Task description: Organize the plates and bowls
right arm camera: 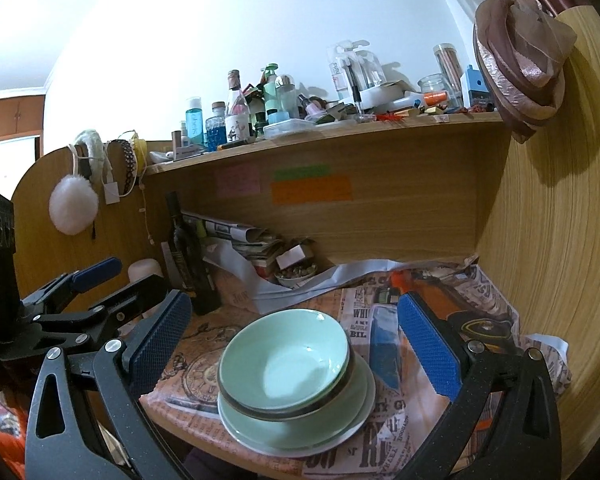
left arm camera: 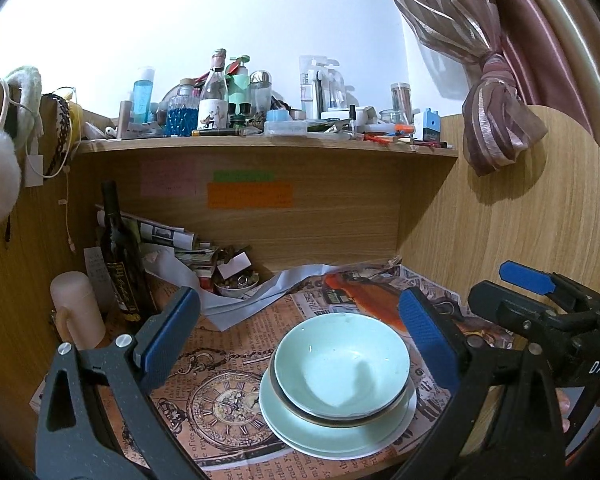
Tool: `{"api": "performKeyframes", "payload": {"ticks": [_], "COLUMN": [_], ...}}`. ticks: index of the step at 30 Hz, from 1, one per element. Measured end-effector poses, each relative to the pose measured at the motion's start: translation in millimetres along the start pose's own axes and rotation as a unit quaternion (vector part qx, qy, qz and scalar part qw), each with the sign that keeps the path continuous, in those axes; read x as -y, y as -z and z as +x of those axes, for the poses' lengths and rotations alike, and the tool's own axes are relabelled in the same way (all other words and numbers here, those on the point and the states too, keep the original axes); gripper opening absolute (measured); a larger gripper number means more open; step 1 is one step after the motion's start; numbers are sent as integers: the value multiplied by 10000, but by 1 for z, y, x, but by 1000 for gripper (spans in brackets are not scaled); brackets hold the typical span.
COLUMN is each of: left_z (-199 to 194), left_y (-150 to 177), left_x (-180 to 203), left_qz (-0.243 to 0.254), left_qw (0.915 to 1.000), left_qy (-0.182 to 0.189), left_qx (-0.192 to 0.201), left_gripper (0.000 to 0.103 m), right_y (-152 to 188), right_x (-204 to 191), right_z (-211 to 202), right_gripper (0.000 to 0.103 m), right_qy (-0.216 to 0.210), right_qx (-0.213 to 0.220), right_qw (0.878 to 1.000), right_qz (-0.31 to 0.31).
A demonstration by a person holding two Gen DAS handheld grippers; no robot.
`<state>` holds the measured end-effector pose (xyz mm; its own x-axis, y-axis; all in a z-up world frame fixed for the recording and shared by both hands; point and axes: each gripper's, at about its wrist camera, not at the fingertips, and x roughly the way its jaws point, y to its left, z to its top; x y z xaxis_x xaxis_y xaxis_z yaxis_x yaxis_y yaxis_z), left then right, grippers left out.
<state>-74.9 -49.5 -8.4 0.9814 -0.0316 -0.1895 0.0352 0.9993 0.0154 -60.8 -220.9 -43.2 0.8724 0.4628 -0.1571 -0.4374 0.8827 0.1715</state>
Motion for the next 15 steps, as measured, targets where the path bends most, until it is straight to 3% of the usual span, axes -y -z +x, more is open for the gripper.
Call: {"api": "performKeyframes", "payload": {"ticks": [15], "left_z": [3], "left_y": [0], "left_x": [0], "left_qz": [-61], "left_qw": [10000], "left_qy": [-10], "left_qx": [4], "left_gripper": [102], "right_y": [-1], "right_x": [1], "right_z": [0], "right_gripper": [103], "right_qy": [-15], "right_qx": [29], "right_qw": [10000], "right_qz": [18]}}
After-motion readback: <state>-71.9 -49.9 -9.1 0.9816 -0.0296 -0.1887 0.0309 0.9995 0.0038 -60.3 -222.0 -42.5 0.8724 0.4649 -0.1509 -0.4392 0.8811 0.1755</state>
